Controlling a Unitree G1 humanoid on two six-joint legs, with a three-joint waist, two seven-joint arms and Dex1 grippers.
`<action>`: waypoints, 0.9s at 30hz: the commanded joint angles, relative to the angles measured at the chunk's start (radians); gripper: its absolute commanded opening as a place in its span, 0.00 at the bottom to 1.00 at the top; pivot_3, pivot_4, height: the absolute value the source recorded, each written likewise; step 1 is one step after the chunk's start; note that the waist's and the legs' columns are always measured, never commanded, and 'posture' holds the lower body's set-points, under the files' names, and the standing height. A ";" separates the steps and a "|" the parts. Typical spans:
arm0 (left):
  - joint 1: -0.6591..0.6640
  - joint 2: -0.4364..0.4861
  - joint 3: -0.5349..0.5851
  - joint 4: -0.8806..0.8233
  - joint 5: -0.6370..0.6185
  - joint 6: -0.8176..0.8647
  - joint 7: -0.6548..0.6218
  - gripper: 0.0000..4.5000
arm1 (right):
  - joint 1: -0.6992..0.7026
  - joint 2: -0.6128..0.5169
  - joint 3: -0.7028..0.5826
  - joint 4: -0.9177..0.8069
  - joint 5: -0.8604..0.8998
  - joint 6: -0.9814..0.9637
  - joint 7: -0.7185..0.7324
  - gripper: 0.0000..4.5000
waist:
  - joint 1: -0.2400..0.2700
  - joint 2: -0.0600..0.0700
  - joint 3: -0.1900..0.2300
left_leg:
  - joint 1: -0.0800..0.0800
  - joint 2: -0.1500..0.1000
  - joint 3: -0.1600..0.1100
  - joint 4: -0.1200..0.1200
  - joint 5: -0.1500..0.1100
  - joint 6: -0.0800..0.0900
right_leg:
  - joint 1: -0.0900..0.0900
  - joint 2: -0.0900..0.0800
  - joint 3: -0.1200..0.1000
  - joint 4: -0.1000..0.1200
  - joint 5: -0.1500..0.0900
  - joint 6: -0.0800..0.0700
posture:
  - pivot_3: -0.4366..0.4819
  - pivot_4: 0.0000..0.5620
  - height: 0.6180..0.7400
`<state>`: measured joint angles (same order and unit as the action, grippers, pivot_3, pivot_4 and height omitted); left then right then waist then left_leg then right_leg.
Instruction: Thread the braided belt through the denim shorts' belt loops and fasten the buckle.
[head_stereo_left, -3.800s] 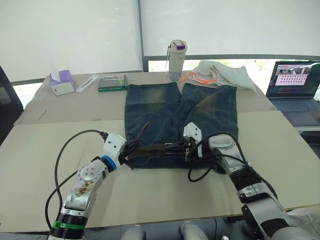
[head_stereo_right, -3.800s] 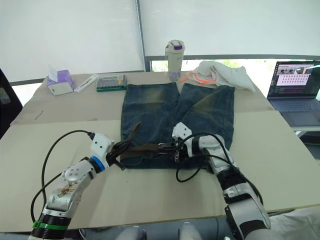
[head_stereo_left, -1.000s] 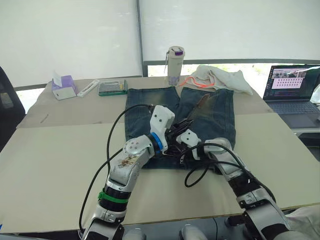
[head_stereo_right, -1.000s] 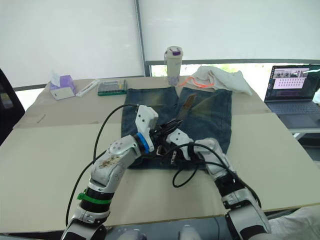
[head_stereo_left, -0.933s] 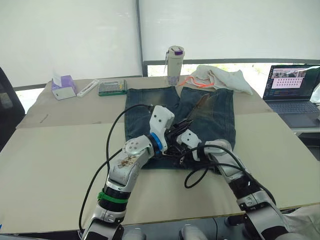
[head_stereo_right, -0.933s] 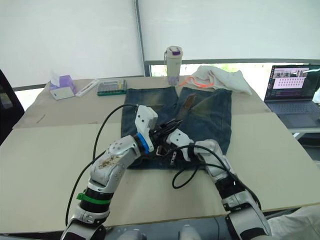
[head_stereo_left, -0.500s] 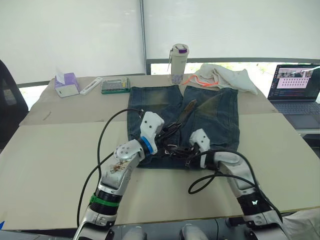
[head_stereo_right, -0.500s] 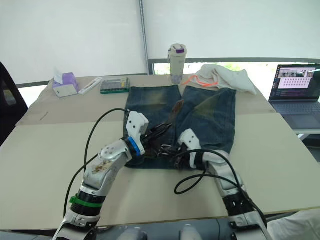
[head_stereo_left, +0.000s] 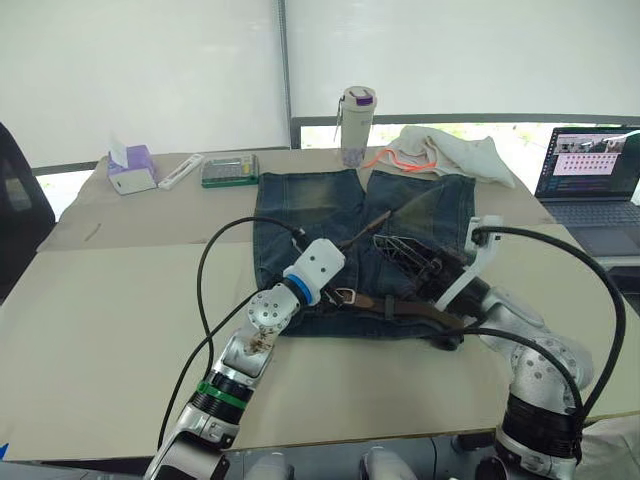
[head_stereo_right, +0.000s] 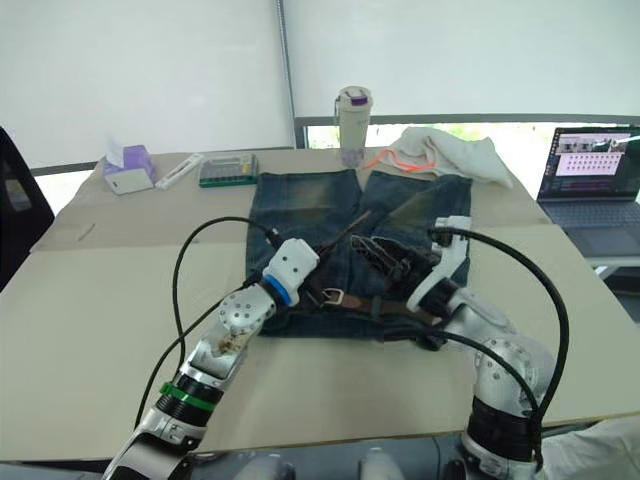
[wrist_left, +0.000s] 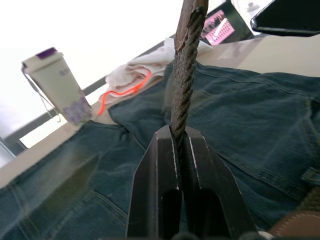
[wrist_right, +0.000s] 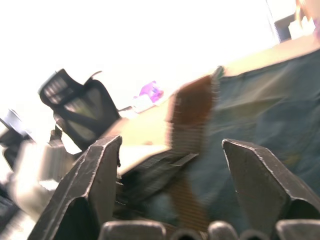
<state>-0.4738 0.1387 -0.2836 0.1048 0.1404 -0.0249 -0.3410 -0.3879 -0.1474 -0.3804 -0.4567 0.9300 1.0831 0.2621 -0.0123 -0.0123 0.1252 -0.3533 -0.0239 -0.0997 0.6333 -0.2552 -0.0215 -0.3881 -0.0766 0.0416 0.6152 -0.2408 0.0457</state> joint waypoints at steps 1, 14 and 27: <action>-0.031 -0.005 -0.028 0.011 0.050 -0.083 0.021 0.00 | -0.053 0.043 -0.022 -0.020 0.090 0.038 -0.178 0.81 | 0.001 0.000 0.000 | 0.000 0.000 0.000 0.000 0.000 0.000 | 0.000 0.000 0.000 0.000 0.000 0.000 | 0.48 0.27 1.00; 0.004 -0.008 -0.041 -0.004 -0.002 -0.084 -0.075 0.16 | -0.092 0.089 -0.081 0.054 0.262 -0.007 -0.491 0.28 | -0.004 0.002 0.001 | 0.000 0.000 0.000 0.000 0.000 0.001 | 0.000 0.000 0.000 0.000 0.000 0.000 | 0.48 0.27 1.00; 0.189 0.238 0.077 -0.251 -0.338 0.133 -0.428 0.99 | -0.001 -0.117 -0.098 0.151 0.385 -0.004 -0.470 0.00 | -0.014 0.004 0.002 | 0.000 0.002 0.001 -0.001 -0.001 0.002 | 0.000 0.002 0.000 0.000 0.000 0.000 | 0.48 0.27 1.00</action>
<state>-0.2943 0.3538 -0.2425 -0.0769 -0.1067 0.0339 -0.6967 -0.3875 -0.2445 -0.4589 -0.3007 1.2739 1.0811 -0.2365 -0.0259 -0.0085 0.1273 -0.3531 -0.0220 -0.0985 0.6326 -0.2569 -0.0179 -0.3883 -0.0749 0.0416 0.6150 -0.2412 0.0457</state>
